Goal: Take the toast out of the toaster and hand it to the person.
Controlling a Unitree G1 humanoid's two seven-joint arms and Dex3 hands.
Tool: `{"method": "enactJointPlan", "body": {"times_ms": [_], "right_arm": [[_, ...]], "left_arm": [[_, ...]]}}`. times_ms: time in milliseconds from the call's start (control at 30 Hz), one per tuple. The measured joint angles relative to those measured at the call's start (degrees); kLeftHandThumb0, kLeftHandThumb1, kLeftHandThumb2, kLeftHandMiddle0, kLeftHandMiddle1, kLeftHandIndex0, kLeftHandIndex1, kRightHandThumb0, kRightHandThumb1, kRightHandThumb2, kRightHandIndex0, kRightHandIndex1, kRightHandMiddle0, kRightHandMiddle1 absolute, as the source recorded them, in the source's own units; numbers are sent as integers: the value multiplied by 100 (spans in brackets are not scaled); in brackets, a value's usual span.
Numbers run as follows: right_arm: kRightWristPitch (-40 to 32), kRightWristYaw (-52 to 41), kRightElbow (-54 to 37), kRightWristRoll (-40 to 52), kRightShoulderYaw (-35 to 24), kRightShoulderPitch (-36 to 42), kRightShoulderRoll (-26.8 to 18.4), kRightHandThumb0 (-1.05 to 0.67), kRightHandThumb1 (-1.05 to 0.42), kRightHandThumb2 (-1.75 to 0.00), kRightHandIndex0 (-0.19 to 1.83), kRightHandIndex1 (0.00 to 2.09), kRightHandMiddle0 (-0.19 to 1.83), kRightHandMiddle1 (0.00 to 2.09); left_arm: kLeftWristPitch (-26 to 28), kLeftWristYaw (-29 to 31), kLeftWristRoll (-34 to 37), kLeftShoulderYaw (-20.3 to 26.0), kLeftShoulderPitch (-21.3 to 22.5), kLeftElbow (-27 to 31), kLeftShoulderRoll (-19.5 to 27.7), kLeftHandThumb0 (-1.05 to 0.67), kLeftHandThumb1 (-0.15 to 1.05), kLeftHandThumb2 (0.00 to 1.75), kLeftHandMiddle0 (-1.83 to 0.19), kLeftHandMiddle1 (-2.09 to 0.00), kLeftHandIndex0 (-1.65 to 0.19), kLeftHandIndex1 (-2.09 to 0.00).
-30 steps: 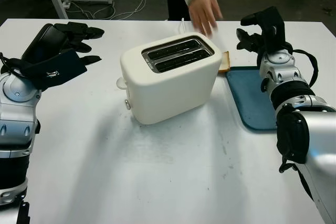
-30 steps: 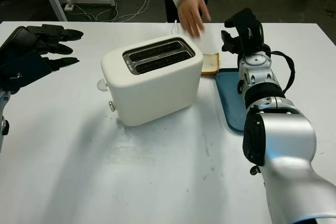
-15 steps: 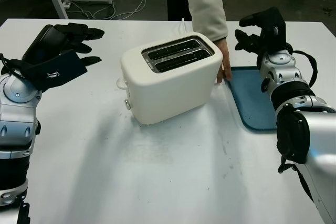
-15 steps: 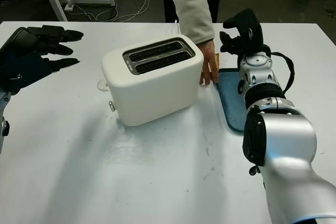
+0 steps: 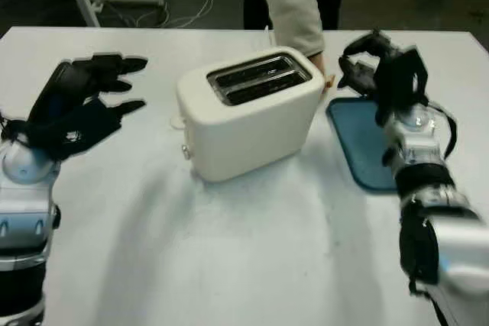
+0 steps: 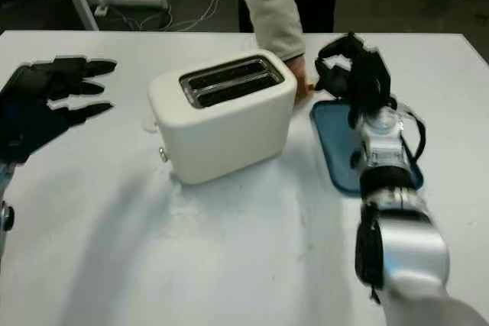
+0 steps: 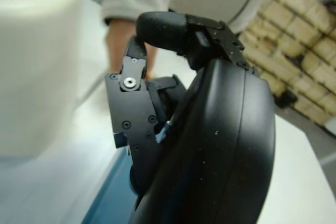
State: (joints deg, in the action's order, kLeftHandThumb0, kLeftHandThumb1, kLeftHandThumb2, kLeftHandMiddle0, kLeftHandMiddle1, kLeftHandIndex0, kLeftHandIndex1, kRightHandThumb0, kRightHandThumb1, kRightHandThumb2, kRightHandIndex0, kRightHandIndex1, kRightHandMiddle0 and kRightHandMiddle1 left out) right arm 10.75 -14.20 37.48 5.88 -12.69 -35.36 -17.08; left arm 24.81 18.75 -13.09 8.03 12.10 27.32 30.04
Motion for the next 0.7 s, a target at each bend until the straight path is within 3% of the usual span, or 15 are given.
{"method": "enactJointPlan", "body": {"times_ms": [167,267,533,700], "right_arm": [[-734,269,-2229,213,38,1619,469,-35,-92,-36,80,175,49,175],[-889,285,-2922,394,92,2266,689,-37,-92,-38,76,175,47,175],[-774,673,-3495,437,228,3008,1327,-40,-92,-40,74,175,43,175],[-531,1134,-3318,-130,668,3330,1683,-37,-92,-43,75,175,45,175]], "left_arm": [[200,-7,75,5,-475,671,-265,-30,92,24,-42,-48,-54,0],[195,-60,256,11,-727,785,-529,-28,92,27,-39,-50,-52,0],[12,-558,752,-47,-1295,834,-1451,-33,92,36,-23,-74,-47,0],[-799,-1051,828,-287,-1724,436,-2080,-41,92,44,-16,-88,-45,0]]}}
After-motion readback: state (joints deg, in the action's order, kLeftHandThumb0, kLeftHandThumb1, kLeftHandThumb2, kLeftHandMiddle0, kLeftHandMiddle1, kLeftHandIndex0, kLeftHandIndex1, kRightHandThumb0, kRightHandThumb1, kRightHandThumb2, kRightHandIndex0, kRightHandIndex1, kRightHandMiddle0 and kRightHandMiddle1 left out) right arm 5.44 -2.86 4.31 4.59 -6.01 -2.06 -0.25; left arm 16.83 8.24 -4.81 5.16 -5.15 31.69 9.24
